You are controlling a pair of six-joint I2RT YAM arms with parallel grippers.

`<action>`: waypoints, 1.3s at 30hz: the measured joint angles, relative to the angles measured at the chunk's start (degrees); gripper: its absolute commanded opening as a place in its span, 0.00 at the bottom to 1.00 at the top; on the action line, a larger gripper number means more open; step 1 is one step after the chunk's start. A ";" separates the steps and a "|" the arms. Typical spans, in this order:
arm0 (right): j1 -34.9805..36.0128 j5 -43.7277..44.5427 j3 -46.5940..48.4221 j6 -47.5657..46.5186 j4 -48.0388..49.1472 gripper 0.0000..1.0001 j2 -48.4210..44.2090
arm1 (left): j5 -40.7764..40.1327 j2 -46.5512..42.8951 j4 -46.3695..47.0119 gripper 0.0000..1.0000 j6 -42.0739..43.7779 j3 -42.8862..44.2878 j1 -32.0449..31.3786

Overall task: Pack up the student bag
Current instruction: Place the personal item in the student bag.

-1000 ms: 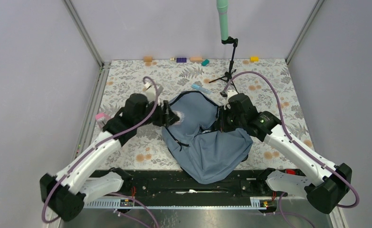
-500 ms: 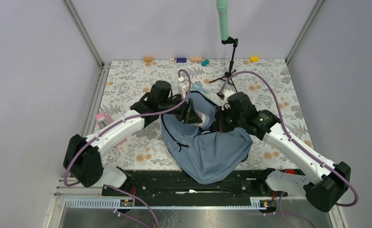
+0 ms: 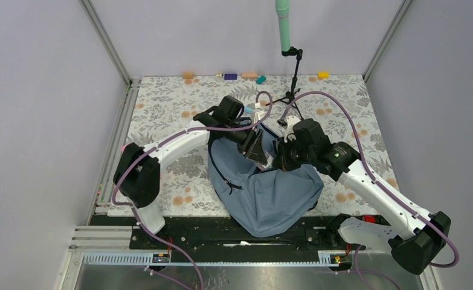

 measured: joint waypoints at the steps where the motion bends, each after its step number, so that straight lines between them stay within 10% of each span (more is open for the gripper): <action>1: 0.00 0.00 -0.02 -0.04 -0.57 0.00 -0.04 | 0.85 1.22 -1.75 0.28 1.25 1.33 -0.35; 13: 0.24 0.98 -1.20 0.33 -0.92 0.00 -0.76 | 4.35 5.42 -8.00 0.53 10.43 3.65 -3.98; 22: 0.35 1.16 -2.86 1.16 1.46 0.00 -0.90 | -4.63 1.22 -6.40 0.97 7.41 -2.58 -5.51; 33: 0.33 1.90 -2.89 1.44 2.43 0.00 -1.33 | -14.14 -8.17 -1.44 0.99 2.01 -8.46 -5.38; 39: 0.33 2.60 -2.95 1.60 2.43 0.00 -2.21 | -15.30 -14.75 6.71 0.82 -3.67 -13.14 -4.70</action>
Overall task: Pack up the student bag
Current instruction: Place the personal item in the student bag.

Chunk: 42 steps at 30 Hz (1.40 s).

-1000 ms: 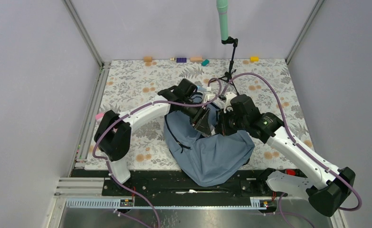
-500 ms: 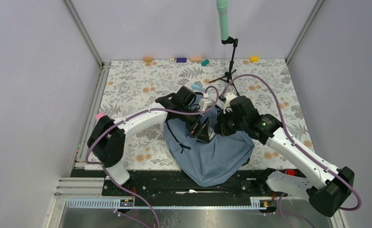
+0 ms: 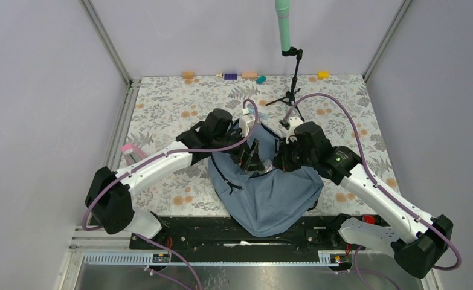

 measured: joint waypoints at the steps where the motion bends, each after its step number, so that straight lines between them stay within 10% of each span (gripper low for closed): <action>1: 0.00 0.00 -0.02 0.00 0.00 0.00 -0.02 | 0.11 -0.39 2.08 0.77 -1.40 -0.42 0.02; 12: 0.00 0.04 -0.02 0.44 -0.02 0.00 -0.02 | 1.03 4.90 17.25 0.19 -11.65 -3.21 -2.64; 20: 0.00 0.24 -0.02 0.59 -1.49 0.00 -0.04 | 2.16 5.53 28.79 0.20 -16.90 -9.90 -6.32; 29: 0.00 0.17 -0.02 0.76 -1.07 0.00 -0.48 | -5.11 1.79 23.28 0.37 -13.64 -10.49 -6.25; 39: 0.00 4.79 -0.02 1.99 -1.03 0.00 -1.64 | -14.40 -8.83 16.02 0.96 -8.02 -10.47 -1.86; 42: 0.00 7.06 -0.02 2.60 -0.83 0.00 -0.72 | -17.14 -9.09 15.26 0.99 -7.32 -10.47 -1.92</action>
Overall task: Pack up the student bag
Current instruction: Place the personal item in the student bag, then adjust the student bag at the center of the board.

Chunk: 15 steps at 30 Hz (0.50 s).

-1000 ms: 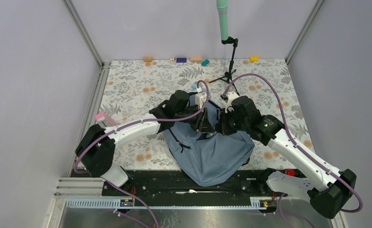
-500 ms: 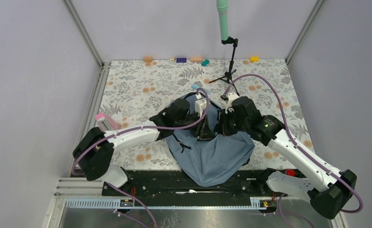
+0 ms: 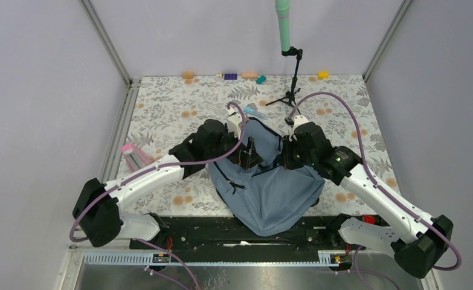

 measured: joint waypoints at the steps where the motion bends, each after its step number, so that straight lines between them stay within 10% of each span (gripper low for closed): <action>1: 0.00 0.55 0.00 0.17 0.13 0.00 0.46 | -2.25 0.66 -0.59 0.99 -0.13 0.00 0.04; 15: 0.00 1.57 0.00 1.25 1.36 0.00 3.15 | -42.42 6.19 -13.64 0.99 -4.15 2.10 10.45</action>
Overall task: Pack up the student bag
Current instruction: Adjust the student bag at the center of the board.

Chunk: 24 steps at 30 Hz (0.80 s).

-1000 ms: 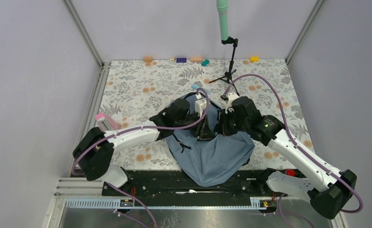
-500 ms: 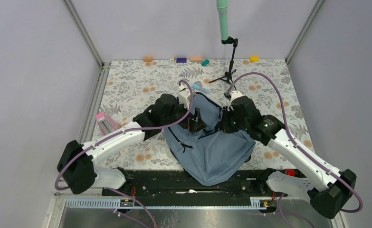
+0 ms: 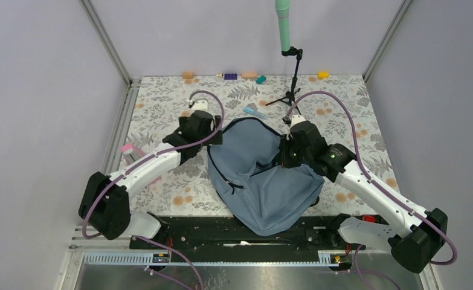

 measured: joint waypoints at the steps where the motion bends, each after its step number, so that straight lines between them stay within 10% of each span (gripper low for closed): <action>1: 0.00 0.02 0.00 -0.02 0.07 0.00 0.28 | -0.76 -0.79 0.00 0.99 -0.15 -0.09 1.40; 11: 0.00 0.07 1.01 -0.37 1.25 0.00 3.98 | 7.32 1.42 3.52 0.91 -4.04 -3.74 8.02; 19: 0.00 0.07 2.49 -1.38 2.08 0.00 6.82 | 17.97 3.69 8.92 0.05 -5.64 -6.19 8.24; 24: 0.00 0.83 5.79 -3.91 2.05 0.00 10.62 | 19.04 0.04 10.40 0.00 -6.08 -9.66 8.28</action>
